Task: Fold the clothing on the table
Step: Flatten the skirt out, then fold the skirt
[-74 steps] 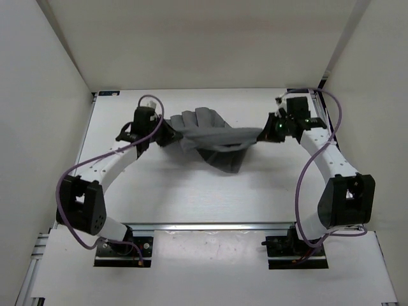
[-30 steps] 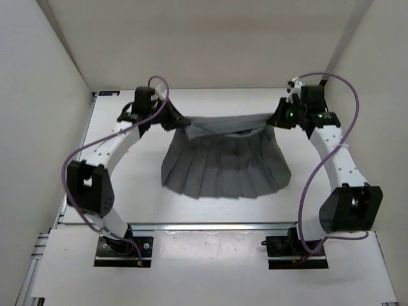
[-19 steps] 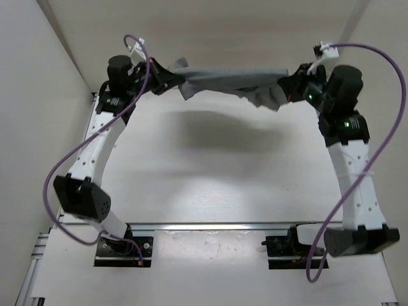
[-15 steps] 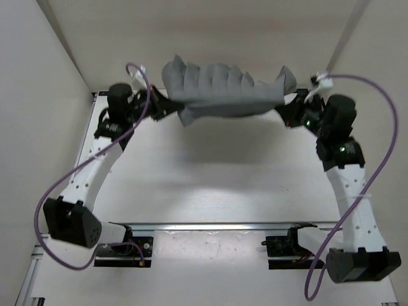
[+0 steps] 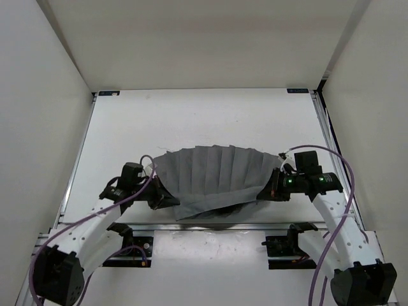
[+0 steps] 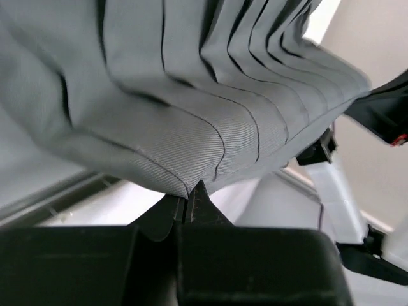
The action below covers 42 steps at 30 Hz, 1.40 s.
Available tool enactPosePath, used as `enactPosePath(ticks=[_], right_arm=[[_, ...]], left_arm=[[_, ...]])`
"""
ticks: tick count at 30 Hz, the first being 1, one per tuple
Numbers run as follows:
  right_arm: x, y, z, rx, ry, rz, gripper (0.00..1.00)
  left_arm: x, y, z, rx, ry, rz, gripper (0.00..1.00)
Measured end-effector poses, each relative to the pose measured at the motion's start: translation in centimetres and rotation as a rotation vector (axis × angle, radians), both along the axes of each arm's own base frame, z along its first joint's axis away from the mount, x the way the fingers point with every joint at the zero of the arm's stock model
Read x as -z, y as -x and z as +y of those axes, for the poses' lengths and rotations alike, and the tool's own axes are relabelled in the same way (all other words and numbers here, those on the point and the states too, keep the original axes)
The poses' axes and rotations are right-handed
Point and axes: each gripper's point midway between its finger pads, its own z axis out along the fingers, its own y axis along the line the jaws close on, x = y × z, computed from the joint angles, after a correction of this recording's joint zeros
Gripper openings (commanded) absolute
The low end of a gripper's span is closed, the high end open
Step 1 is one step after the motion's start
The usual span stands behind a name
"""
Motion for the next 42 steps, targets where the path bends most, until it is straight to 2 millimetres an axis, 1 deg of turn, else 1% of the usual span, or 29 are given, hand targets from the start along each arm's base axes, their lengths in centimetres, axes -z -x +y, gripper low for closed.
enactPosePath(ticks=[2,6,8,11,13,16,18,19,20,22,24,26,28,29,32,37,39,42], right_arm=[[0.0,1.6,0.7,-0.040,-0.009,0.052,0.00],[0.1,5.5,2.2,-0.151,-0.020,0.174,0.00],[-0.1,6.8,2.5,-0.180,-0.031,0.220,0.01],[-0.5,7.2,2.7,-0.178,-0.061,0.257,0.00],[-0.5,6.6,2.5,-0.149,-0.077,0.279,0.00],[-0.4,4.5,1.8,-0.076,-0.091,0.299,0.00],[-0.2,2.9,1.3,-0.042,-0.083,0.310,0.00],[-0.2,2.0,1.2,-0.035,-0.078,0.310,0.00],[-0.2,1.2,1.2,-0.030,-0.079,0.305,0.00],[-0.4,-1.4,1.1,-0.004,-0.088,0.275,0.00],[-0.5,-4.2,0.7,0.028,-0.094,0.239,0.00],[-0.8,-7.3,0.3,0.050,-0.094,0.205,0.00],[-1.2,-10.2,0.0,0.063,-0.097,0.169,0.00],[-1.4,-11.7,-0.1,0.065,-0.099,0.147,0.00],[-1.6,-14.4,-0.1,0.060,-0.104,0.110,0.00],[-1.5,-17.4,-0.3,0.062,-0.115,0.091,0.00],[-1.5,-18.8,-0.5,0.064,-0.118,0.078,0.00],[-1.8,-20.6,-0.7,0.061,-0.112,0.052,0.00]], left_arm=[[0.1,0.9,0.2,-0.020,0.027,0.011,0.00],[-0.1,2.5,0.2,-0.058,0.091,0.062,0.00],[-0.5,3.0,-0.2,-0.079,0.147,0.074,0.00],[-0.8,3.2,-0.7,-0.123,0.252,0.104,0.00],[-0.4,3.3,-0.8,-0.156,0.291,0.146,0.00],[-0.2,2.5,-0.7,-0.206,0.297,0.197,0.00],[-0.5,1.2,-0.5,-0.239,0.272,0.214,0.00],[-1.0,0.2,-0.4,-0.255,0.246,0.215,0.00],[-1.4,-1.0,-0.4,-0.264,0.217,0.202,0.00],[-3.0,-4.5,-0.3,-0.284,0.158,0.149,0.00],[-4.7,-8.5,-0.3,-0.299,0.105,0.067,0.00],[-5.7,-12.0,-0.1,-0.307,0.061,0.005,0.00],[-5.7,-14.7,0.1,-0.316,0.016,-0.029,0.00],[-5.4,-15.6,0.3,-0.316,-0.003,-0.035,0.00],[-3.9,-16.9,0.4,-0.309,-0.059,-0.028,0.00],[-1.8,-18.2,-0.2,-0.286,-0.128,-0.013,0.00],[-1.6,-19.0,-0.6,-0.280,-0.147,-0.018,0.00],[-2.1,-20.5,-1.1,-0.273,-0.166,-0.051,0.00]])
